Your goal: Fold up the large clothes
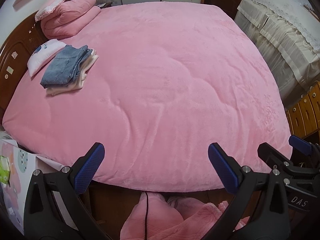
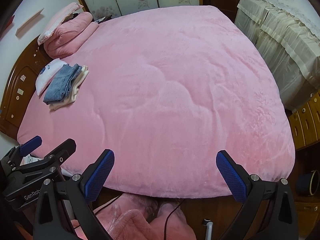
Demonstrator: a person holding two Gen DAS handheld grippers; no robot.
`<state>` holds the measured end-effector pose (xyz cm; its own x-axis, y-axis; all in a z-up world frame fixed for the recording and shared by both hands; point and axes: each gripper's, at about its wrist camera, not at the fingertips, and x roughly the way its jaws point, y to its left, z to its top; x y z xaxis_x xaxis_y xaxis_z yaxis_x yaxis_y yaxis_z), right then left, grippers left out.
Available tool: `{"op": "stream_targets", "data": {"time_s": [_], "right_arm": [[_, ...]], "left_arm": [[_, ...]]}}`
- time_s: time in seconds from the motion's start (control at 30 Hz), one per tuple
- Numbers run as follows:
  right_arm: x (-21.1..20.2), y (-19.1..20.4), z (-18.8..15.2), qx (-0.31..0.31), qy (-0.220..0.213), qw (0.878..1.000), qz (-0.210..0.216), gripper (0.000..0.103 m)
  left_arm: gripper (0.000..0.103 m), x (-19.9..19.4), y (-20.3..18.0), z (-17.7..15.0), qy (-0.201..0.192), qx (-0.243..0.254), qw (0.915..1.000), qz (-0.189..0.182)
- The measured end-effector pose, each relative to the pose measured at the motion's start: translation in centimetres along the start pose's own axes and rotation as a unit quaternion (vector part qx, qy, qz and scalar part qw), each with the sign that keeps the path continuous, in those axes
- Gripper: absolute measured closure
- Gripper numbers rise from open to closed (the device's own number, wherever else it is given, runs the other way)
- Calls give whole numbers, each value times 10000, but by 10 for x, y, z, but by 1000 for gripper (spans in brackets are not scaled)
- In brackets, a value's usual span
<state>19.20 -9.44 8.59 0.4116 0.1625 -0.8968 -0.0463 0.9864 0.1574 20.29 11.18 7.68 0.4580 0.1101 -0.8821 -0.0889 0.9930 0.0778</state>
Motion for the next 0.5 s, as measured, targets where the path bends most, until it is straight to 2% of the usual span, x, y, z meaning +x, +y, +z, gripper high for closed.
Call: {"op": "stream_targets", "data": {"time_s": [0.5], "right_arm": [[5, 2, -10, -64, -7, 10000, -33, 1]], "left_arm": [[0, 1, 2, -4, -4, 30, 10000, 37]]}}
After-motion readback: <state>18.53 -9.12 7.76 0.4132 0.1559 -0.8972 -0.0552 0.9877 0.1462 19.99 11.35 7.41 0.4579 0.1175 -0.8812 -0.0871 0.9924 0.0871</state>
